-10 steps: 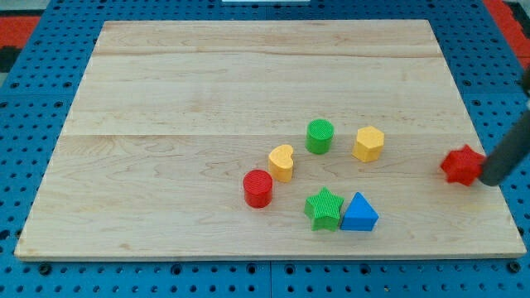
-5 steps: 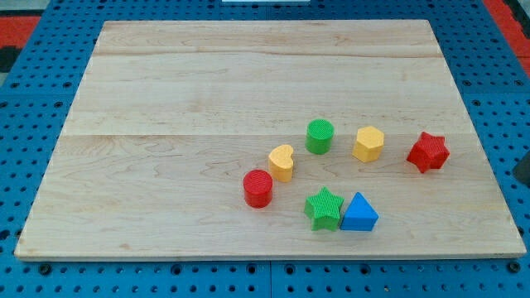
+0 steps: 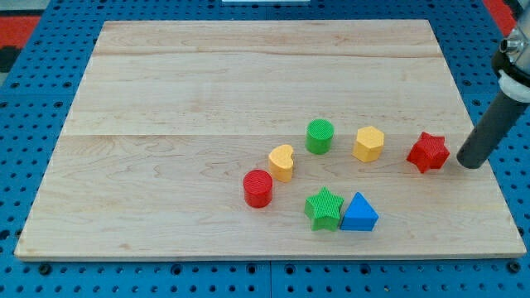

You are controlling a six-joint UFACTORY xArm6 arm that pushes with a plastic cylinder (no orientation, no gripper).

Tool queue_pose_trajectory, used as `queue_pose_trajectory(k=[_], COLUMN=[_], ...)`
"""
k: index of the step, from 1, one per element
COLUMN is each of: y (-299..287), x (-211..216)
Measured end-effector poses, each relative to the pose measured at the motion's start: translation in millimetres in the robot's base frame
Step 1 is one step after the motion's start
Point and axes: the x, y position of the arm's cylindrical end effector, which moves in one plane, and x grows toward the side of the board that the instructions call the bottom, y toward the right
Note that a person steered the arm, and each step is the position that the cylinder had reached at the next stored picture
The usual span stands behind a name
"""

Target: Place the red star above the hexagon

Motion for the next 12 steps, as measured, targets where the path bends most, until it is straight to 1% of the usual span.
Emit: queue_pose_trajectory(k=[2, 3, 4, 5, 7, 8, 9, 10, 11, 12], y=[-34, -71, -97, -113, -175, -175, -224, -201, -204, -184], x=[1, 1, -8, -32, -89, -117, -119, -136, -145, -139])
